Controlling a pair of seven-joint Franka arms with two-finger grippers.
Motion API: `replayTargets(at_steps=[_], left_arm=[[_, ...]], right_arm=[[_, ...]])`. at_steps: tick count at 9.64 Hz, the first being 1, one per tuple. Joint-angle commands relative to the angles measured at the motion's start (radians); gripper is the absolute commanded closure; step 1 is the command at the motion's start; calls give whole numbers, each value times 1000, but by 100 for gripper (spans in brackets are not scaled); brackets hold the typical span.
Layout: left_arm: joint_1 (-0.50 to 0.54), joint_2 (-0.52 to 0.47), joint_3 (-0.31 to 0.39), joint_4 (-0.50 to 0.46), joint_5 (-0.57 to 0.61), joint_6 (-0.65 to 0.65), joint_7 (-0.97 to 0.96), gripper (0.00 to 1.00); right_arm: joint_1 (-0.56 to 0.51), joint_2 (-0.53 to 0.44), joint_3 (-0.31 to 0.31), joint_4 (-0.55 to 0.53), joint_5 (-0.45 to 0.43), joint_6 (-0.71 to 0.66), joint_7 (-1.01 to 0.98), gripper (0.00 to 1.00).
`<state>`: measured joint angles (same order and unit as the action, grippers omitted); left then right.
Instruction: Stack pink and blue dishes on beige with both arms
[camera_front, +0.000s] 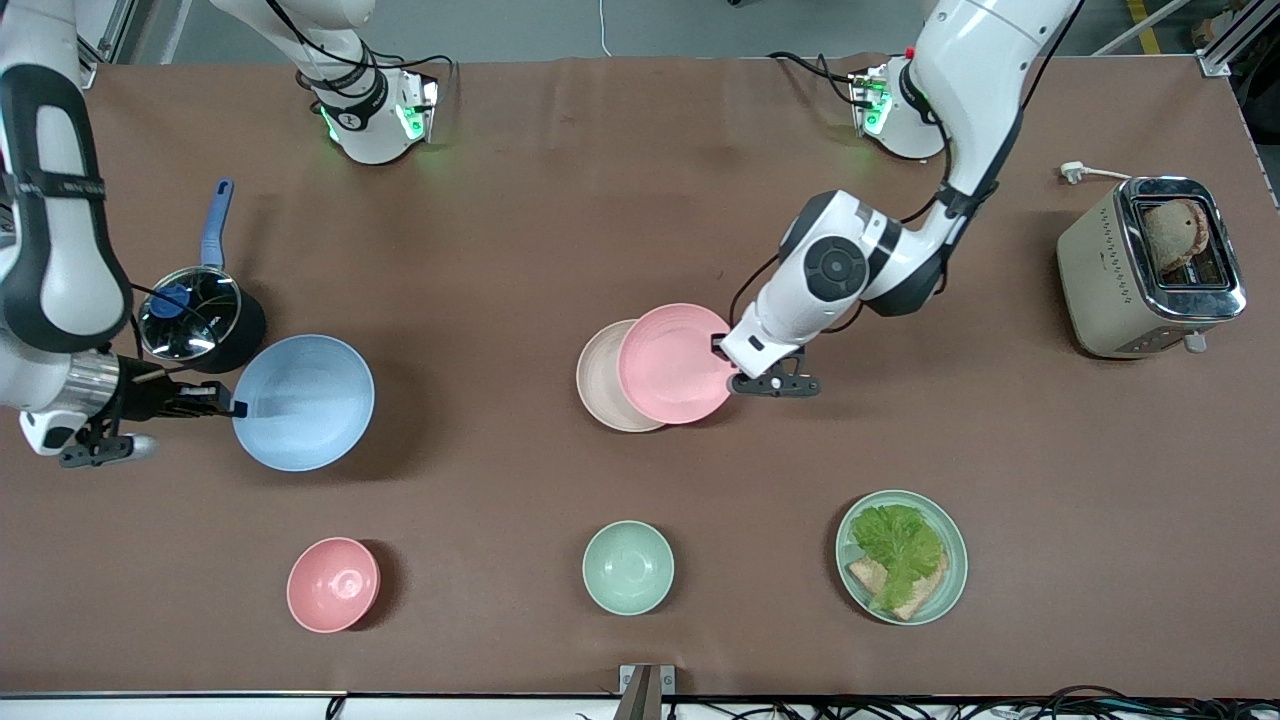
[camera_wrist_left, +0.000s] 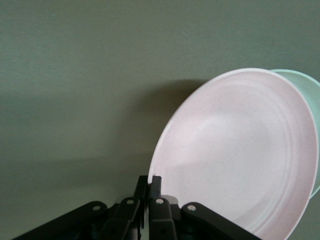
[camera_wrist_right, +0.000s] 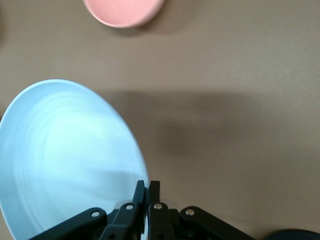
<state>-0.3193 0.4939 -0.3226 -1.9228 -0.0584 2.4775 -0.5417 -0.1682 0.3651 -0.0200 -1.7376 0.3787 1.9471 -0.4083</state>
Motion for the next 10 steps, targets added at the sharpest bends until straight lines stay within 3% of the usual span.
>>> replayTargets(at_steps=[1, 4, 8, 9, 10], left_arm=[[-38, 77, 5, 7, 26, 87, -29, 100], [-55, 109, 5, 39, 25, 92, -33, 100], [-57, 140, 5, 71, 26, 92, -34, 96], [-55, 141, 5, 76, 26, 90, -34, 84], [-55, 141, 7, 77, 25, 90, -34, 48]], right_arm=[[88, -78, 14, -30, 31, -14, 163, 99], [130, -107, 69, -63, 31, -13, 259, 99], [153, -167, 245, -219, 31, 168, 454, 99], [153, -164, 297, -247, 31, 226, 514, 99], [154, -164, 327, -269, 31, 265, 540, 100]])
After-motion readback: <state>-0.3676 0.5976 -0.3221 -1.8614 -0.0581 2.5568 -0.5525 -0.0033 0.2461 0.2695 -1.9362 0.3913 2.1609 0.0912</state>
